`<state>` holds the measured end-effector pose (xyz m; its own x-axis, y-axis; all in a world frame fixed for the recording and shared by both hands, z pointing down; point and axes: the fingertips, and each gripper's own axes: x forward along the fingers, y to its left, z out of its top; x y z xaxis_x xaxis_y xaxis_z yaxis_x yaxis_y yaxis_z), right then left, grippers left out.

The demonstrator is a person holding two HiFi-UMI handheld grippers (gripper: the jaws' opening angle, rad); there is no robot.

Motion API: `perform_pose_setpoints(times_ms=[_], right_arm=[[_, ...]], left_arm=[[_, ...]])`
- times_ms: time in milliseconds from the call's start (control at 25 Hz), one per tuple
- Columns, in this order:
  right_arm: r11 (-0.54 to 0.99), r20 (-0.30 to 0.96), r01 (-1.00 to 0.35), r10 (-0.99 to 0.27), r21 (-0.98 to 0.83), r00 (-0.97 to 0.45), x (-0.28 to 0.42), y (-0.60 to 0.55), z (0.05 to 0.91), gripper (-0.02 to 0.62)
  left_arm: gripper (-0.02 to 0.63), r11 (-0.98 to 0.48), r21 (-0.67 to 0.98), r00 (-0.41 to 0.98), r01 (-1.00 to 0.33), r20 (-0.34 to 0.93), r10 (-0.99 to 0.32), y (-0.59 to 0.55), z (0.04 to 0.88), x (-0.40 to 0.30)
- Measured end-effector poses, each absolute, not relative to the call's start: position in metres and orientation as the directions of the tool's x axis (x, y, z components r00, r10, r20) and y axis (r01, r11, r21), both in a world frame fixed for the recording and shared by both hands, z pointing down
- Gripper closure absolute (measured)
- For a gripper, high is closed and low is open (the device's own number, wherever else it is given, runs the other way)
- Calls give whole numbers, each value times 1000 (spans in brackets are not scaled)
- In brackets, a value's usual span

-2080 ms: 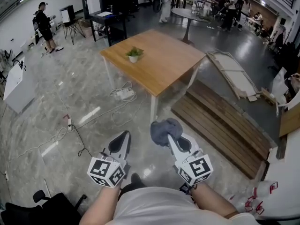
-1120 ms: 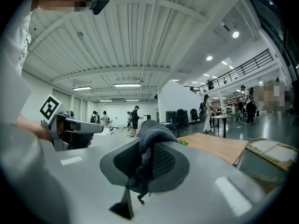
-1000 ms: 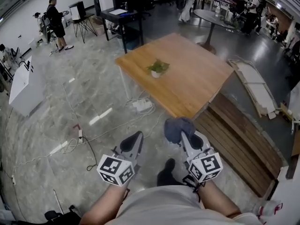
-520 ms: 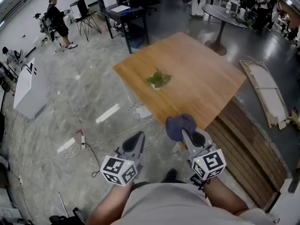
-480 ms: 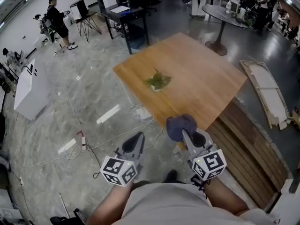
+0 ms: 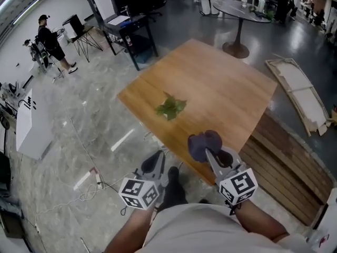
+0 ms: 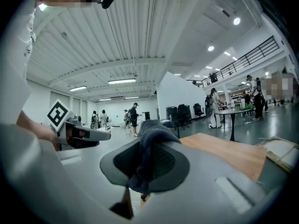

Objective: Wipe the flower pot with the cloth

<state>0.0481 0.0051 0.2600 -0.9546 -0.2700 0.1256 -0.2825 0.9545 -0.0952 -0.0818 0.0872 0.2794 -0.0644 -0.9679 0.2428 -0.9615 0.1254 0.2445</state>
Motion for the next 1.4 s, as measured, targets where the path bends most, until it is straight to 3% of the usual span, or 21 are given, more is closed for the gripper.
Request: perform_pose_setpoints(times_ms=[760, 1040, 1400], right_arm=[[817, 294, -539, -474, -203, -830, -141, -151, 342, 561], [752, 359, -622, -530, -219, -768, -161, -179, 373, 561], [681, 421, -673, -541, -289, -728, -154, -198, 433, 561]], left_arm=[[598, -88, 303, 235, -949, 494, -837, -126, 394, -288], [597, -146, 257, 276, -955, 598, -753, -180, 454, -334], [535, -225, 202, 299, -953, 744, -597, -232, 550, -354]])
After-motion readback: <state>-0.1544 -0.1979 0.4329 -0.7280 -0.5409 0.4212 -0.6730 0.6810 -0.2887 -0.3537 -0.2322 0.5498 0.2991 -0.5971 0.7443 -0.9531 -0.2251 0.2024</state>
